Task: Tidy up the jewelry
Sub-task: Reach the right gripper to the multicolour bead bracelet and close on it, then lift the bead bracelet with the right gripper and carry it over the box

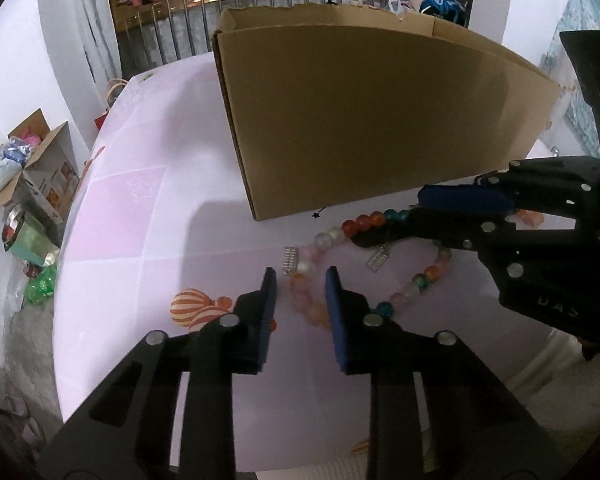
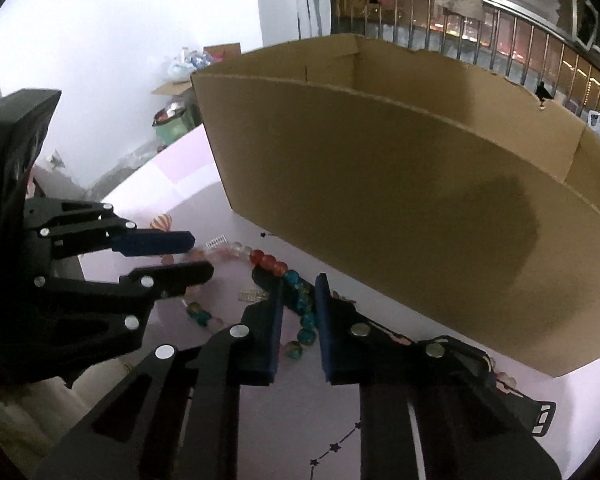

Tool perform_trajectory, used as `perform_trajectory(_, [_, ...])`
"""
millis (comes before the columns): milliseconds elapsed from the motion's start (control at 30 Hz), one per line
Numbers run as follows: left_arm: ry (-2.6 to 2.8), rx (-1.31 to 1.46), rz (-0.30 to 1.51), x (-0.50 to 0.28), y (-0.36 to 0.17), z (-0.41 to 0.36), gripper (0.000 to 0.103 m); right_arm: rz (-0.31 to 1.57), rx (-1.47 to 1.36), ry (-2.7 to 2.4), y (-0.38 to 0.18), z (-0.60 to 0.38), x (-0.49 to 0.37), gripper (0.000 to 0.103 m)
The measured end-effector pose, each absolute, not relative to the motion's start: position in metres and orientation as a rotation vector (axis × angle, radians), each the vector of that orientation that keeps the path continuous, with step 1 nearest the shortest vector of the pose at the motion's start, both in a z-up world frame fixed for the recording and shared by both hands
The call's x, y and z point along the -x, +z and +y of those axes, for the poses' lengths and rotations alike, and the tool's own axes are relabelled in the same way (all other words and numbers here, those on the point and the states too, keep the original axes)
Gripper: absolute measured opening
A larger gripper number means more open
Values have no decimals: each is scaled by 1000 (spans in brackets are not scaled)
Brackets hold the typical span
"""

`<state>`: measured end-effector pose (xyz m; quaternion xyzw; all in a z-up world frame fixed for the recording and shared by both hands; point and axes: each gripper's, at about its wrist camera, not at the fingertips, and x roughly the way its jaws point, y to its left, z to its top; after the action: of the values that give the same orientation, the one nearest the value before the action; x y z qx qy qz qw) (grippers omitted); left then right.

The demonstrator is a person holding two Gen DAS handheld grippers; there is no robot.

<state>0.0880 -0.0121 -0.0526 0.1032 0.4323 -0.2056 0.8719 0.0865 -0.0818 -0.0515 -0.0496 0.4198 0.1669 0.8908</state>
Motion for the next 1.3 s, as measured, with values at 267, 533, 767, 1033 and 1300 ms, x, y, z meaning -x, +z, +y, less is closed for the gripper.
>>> perform_trajectory(267, [-425, -242, 898, -91, -55, -18, 10, 890, 113, 340, -57, -81, -86, 11])
perform_trajectory(533, [-415, -254, 870, -86, -51, -20, 9, 875, 92, 334, -55, -82, -82, 10])
perform_trajectory(767, [-412, -229, 827, -66, -33, -17, 9, 820, 75, 329, -41, -84, -60, 10])
perform_trajectory(1033, [-443, -189, 715, -38, 20, -13, 8, 697, 90, 316, 2, -82, -30, 10])
perform_trajectory(1300, [-509, -177, 484, -61, 116, -16, 8, 496, 116, 314, 87, -94, -45, 10])
